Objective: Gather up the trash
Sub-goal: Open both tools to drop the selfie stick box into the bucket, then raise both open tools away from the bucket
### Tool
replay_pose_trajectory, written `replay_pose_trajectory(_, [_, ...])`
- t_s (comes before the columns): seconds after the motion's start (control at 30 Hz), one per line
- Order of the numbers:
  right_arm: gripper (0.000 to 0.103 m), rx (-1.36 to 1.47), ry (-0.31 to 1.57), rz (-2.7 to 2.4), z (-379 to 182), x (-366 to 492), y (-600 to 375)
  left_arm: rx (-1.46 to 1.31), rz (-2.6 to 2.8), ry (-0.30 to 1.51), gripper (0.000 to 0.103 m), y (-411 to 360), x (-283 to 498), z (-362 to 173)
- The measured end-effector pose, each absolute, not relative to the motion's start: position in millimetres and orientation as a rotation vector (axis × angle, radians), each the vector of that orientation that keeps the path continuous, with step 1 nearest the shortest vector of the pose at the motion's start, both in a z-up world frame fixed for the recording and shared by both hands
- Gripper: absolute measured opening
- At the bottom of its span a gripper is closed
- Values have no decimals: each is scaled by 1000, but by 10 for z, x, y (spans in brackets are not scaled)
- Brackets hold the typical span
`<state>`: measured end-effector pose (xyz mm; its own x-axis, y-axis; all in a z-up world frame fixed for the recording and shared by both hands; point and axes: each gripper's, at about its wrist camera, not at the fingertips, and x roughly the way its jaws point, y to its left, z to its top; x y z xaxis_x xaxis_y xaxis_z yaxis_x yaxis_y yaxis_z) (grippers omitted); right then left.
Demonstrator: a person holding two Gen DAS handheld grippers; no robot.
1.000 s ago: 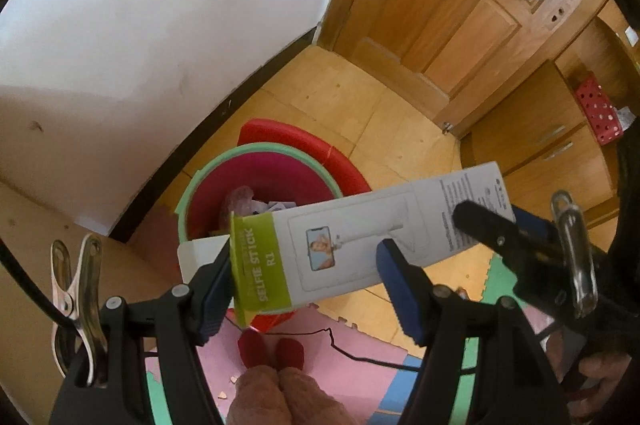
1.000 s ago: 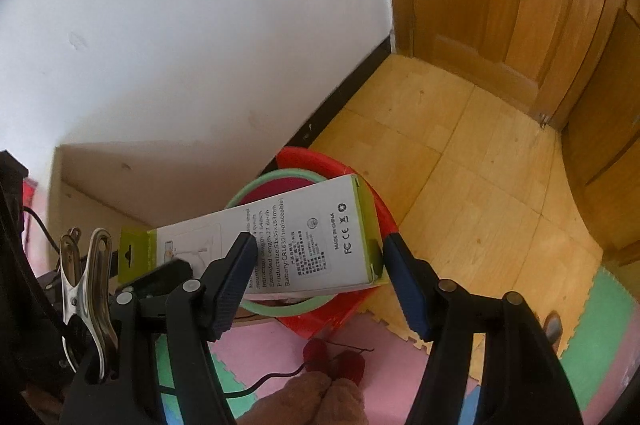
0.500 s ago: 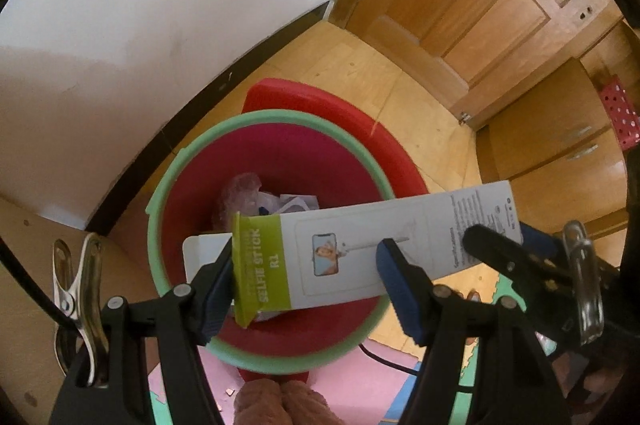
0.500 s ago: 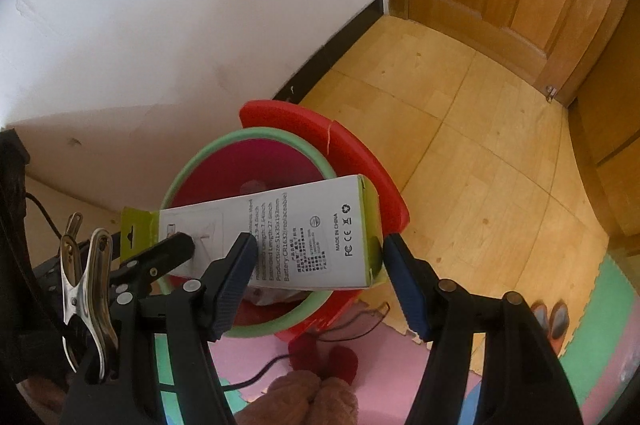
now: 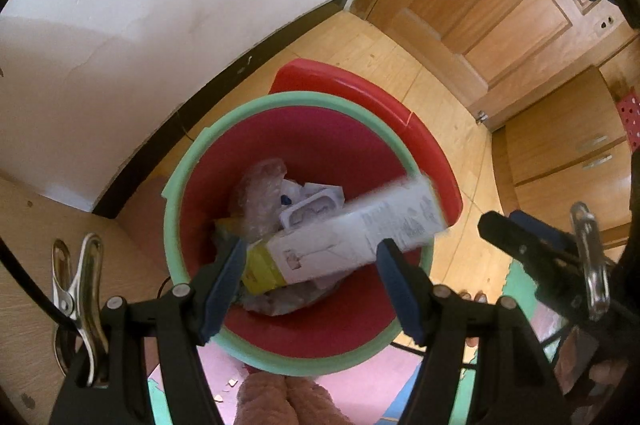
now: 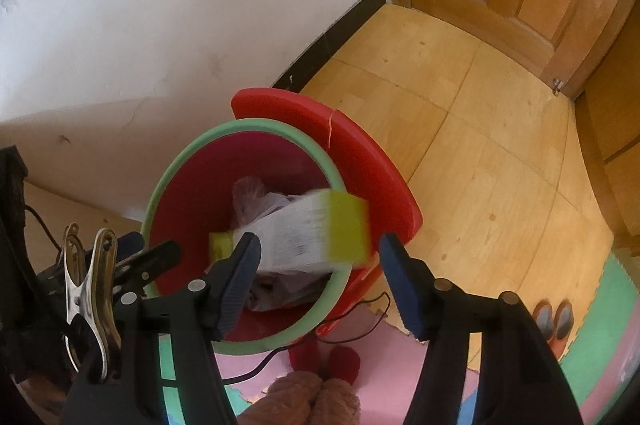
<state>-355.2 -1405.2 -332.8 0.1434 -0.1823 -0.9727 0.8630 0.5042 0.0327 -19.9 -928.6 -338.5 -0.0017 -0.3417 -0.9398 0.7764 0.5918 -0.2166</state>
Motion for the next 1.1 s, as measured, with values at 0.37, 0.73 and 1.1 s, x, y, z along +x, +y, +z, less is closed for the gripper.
replay_pose_trajectory(0.37, [64,728,1189,-850,-3309,-3526,-14087,396,-911,1325,71,-9191,-275,-3230])
replay_pose_trajectory(0.73, [41,680,1193,-759,-3579,-3221,-14260,366,-887,1345,71,-9036,-348,-3196])
replay_pose_trajectory(1.1, [37,576,1322,-681,-4145,-2844,-14387,342,-868,1368,71,-8942,-302,-3212])
